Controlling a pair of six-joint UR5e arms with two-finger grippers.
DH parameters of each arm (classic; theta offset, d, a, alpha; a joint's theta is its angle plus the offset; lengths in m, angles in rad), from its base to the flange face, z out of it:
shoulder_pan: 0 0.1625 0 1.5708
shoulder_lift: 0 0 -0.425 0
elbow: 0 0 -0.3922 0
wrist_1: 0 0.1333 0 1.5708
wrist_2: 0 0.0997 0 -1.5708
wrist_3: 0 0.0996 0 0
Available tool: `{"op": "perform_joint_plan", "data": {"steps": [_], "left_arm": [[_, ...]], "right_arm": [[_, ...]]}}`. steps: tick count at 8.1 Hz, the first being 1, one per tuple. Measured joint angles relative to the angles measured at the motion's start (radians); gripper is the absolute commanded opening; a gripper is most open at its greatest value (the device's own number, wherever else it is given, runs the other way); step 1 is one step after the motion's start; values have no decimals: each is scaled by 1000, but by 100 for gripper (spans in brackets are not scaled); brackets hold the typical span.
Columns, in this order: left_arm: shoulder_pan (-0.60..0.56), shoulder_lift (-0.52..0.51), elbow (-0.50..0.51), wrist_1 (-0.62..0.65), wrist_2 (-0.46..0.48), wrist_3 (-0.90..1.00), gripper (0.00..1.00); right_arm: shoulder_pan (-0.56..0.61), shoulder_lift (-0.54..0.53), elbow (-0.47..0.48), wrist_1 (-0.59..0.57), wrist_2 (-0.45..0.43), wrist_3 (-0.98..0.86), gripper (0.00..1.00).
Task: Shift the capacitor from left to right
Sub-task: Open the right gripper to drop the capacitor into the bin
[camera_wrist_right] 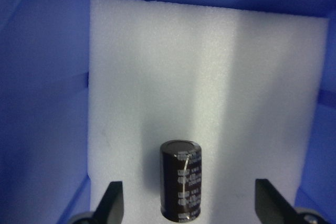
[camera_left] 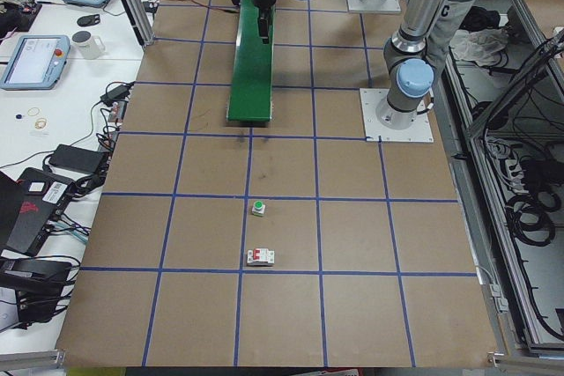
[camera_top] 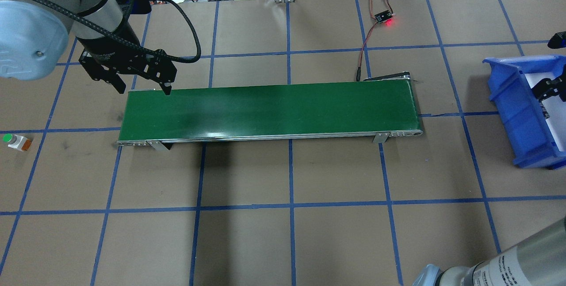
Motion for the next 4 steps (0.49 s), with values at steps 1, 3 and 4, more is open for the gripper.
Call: {"op": "perform_joint_plan", "data": {"steps": [1, 3, 4], "left_arm": [[0, 0, 0, 0, 0, 0, 100], [0, 1, 0, 0, 1, 0, 100], [0, 1, 1, 0, 2, 0, 100]], "right_arm": [[-5, -33, -1, 1, -2, 0, 100], [-12, -126, -2, 6, -14, -2, 100], [-12, -170, -2, 13, -21, -1, 100]]}}
